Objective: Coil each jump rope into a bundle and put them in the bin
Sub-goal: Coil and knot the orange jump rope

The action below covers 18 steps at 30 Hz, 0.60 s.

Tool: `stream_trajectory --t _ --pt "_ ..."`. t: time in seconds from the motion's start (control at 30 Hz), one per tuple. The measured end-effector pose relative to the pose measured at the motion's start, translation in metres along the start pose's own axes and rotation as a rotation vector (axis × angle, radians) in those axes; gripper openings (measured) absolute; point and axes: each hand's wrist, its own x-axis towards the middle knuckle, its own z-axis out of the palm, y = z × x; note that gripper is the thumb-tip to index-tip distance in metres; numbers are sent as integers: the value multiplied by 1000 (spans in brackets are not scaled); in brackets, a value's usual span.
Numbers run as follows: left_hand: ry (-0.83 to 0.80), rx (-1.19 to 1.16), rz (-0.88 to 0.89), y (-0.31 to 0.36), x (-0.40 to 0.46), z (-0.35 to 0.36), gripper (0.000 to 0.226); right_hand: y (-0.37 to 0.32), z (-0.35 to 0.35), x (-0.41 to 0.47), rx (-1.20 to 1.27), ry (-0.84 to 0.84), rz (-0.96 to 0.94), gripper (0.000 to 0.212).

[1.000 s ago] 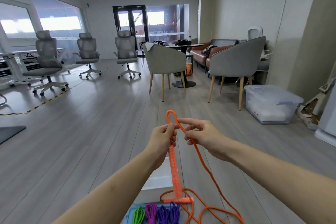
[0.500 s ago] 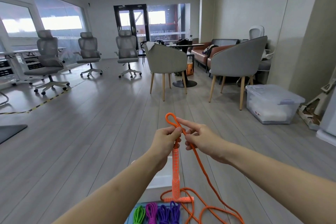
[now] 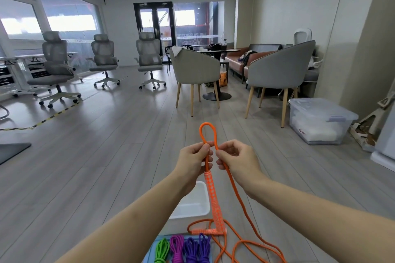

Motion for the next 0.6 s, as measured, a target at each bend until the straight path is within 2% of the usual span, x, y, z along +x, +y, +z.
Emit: stream_trajectory --t 0.1,0.43,0.6 --pt "16 12 -14 -2 1 0 23 2 2 0 21 24 17 2" --pt "-38 57 -39 -4 0 0 31 -4 1 -2 33 -82 14 16" --pt "30 45 11 -5 6 3 26 -12 9 -9 147 -97 145 11"
